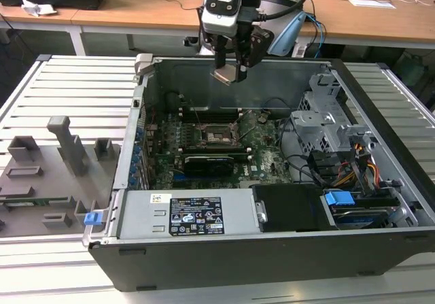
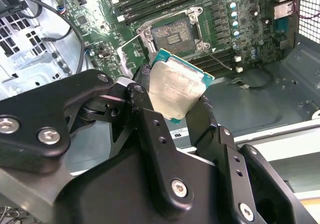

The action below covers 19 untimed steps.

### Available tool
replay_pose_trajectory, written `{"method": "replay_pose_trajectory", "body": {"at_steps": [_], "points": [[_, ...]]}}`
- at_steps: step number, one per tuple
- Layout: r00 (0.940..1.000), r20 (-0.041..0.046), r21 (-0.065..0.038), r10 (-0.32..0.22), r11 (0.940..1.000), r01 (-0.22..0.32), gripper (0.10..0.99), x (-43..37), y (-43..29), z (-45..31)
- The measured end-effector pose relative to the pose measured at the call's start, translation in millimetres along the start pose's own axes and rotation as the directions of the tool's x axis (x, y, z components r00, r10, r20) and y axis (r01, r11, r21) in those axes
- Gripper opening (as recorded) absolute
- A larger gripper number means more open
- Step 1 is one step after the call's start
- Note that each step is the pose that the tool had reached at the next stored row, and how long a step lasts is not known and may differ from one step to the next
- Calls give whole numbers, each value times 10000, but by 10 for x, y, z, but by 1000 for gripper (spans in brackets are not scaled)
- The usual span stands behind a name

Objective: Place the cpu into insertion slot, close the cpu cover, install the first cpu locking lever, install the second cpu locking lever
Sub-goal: 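Place the cpu into insertion slot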

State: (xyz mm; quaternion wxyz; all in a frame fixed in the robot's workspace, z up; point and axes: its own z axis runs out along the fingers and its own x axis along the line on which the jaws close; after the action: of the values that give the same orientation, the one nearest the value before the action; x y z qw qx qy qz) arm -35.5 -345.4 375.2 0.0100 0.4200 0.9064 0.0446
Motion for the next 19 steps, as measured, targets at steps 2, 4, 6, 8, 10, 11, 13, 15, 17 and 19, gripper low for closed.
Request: {"method": "replay_pose_trajectory", "body": {"at_steps": [2, 4, 6, 8, 10, 11, 13, 15, 17, 19], "points": [[10000, 5, -1, 57, 10000, -57, 529, 0, 0, 0], [9999, 11, -3, 128, 9999, -128, 529, 0, 0, 1], [9998, 18, -4, 201, 9998, -201, 529, 0, 0, 1], [9996, 25, -6, 283, 9996, -283, 529, 0, 0, 2], [9994, 32, -8, 357, 9994, -357, 529, 0, 0, 2], [9992, 36, -9, 400, 9992, -400, 529, 0, 0, 2], [9989, 41, -10, 471, 9989, -471, 529, 0, 0, 3], [9985, 49, -12, 553, 9985, -553, 529, 0, 0, 3], [9981, 55, -14, 620, 9981, -619, 529, 0, 0, 4], [9976, 61, -15, 691, 9976, -691, 529, 0, 0, 5]]}}
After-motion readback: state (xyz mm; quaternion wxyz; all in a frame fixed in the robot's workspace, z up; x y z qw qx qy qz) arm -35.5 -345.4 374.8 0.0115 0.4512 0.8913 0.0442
